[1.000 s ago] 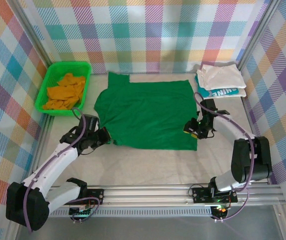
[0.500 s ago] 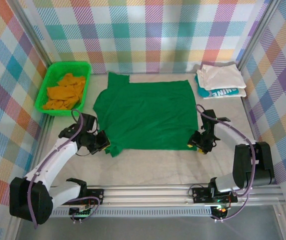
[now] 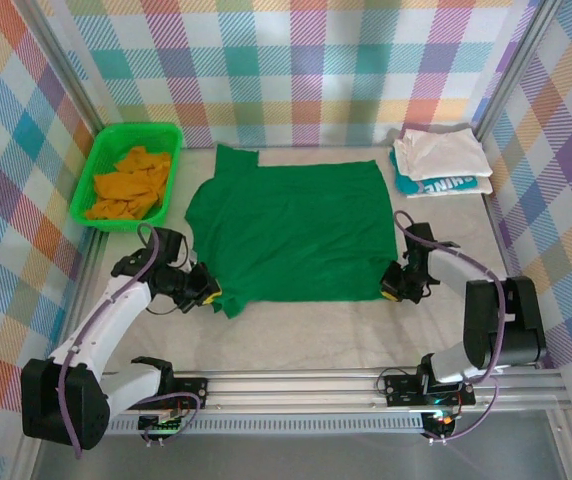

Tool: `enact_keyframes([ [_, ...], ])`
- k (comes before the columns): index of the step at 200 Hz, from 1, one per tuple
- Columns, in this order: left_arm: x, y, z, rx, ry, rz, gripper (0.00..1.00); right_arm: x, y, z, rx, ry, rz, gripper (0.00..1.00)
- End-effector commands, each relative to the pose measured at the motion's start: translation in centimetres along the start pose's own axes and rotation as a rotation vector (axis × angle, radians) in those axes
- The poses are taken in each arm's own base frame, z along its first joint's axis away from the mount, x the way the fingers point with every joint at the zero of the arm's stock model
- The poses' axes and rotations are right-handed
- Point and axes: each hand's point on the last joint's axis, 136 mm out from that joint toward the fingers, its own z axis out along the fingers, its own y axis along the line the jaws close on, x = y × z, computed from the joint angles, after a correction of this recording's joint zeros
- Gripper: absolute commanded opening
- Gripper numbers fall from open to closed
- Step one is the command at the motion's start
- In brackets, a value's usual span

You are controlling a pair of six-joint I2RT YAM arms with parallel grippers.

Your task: Fold and stack the t-shirts

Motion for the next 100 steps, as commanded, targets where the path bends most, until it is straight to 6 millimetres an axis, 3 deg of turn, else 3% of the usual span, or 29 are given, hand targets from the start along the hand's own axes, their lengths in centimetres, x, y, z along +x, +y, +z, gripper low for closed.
enact_keyframes([
  [1,1.6,1.6,-0.3,-0.032,0.058,-0.065,0.0,-0.2,-0.8,-1.8,0.025,-0.041,-0.004,0.05],
  [22,1.7,2.6,-0.3,-0.056,0.041,-0.109,0.02,0.2,-1.8,-2.7,0.035,-0.034,0.019,0.01],
  [36,2.0,3.1,-0.1,-0.045,0.031,-0.139,0.38,0.6,-2.3,-2.9,0.032,-0.025,0.037,0.02],
  [41,2.2,3.3,0.1,-0.043,0.029,-0.144,0.43,0.6,-2.3,-2.9,0.032,-0.025,0.037,0.02],
  [57,2.1,4.7,0.3,-0.082,-0.008,-0.148,0.45,0.6,-2.4,-2.5,0.026,-0.025,0.034,0.02],
  [78,1.1,6.2,-0.2,-0.128,-0.13,-0.111,0.39,0.4,-1.7,-1.8,-0.01,-0.013,0.037,0.01],
  [100,1.3,5.0,0.4,-0.072,-0.145,-0.019,0.35,0.1,-0.9,-1.4,-0.045,0.008,0.034,0.0],
])
